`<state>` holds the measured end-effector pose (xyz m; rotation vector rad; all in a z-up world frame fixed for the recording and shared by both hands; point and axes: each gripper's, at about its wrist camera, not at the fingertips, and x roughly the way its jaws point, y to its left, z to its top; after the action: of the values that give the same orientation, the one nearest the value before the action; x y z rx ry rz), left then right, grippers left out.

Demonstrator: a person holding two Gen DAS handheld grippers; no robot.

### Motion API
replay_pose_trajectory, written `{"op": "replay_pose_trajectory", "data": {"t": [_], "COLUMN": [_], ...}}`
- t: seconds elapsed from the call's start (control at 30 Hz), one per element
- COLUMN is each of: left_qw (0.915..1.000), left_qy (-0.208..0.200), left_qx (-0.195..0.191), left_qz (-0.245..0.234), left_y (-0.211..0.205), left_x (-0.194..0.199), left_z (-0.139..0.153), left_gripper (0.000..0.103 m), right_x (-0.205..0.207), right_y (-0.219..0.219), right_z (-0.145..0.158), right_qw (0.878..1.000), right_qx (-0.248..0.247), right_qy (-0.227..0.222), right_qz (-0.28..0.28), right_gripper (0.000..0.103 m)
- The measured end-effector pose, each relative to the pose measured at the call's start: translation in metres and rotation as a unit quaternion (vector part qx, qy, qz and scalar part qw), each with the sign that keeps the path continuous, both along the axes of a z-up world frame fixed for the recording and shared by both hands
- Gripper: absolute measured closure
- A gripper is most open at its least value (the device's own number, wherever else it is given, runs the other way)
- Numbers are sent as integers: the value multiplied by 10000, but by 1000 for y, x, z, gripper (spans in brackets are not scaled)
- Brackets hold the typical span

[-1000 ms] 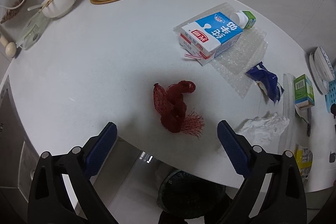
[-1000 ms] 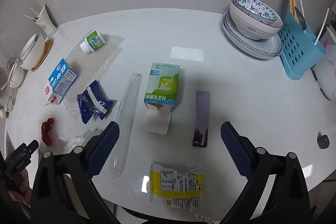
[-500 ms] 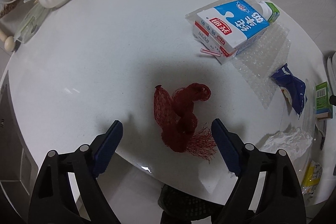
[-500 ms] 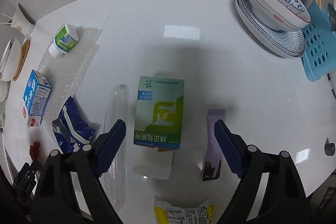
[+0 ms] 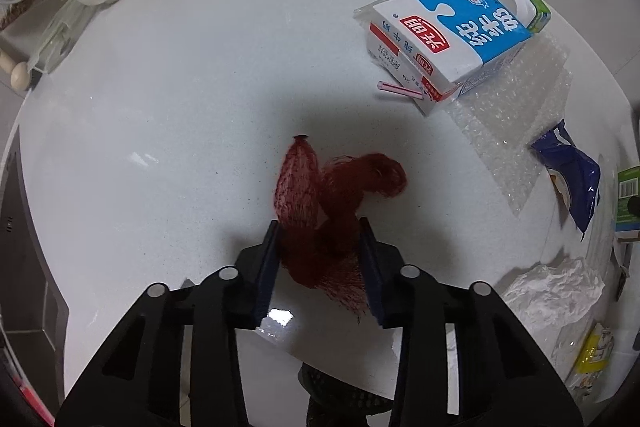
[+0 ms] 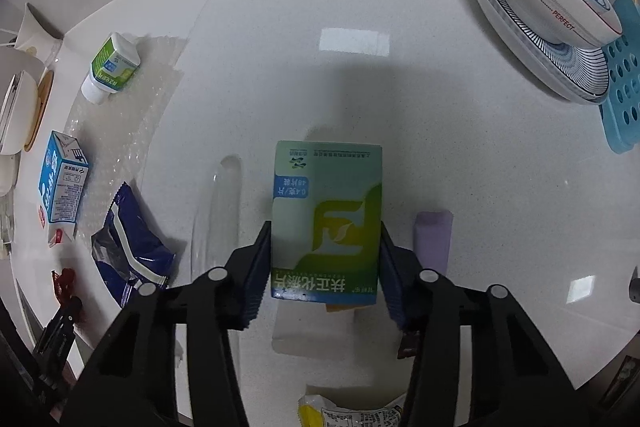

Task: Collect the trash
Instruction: 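Close the left tool on the red mesh bag while the right tool grips the green box, then carry both held items down over the green wastebasket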

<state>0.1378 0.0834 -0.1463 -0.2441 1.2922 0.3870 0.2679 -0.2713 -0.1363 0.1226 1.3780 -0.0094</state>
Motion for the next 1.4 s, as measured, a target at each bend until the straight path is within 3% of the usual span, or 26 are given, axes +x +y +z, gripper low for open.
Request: {"op": "replay_pose_trajectory", "data": {"t": [0.17, 0.4, 0.97, 1.4], "left_qw": [9999, 9992, 9910, 9855], "left_qy": [41, -347, -1175, -1334], "left_qx": [-3, 152, -74, -198], "left_qz": [154, 121, -637, -1027], "left_y": [-1, -4, -61, -88], "left_x": [-3, -23, -99, -161], "left_z": [4, 37, 118, 130], "left_gripper": [81, 86, 87, 87], "right_x": [-1, -23, -137, -233], "right_y": [-6, -14, -18, 6], "right_z": [0, 42, 115, 127], "right_qw": [9999, 9980, 9897, 9828], "right_qx": [75, 183, 320, 371], "right_qy": [-12, -595, -1393, -1786], "right_qz": [115, 121, -70, 288], "right_gripper": [57, 58, 57, 57]}}
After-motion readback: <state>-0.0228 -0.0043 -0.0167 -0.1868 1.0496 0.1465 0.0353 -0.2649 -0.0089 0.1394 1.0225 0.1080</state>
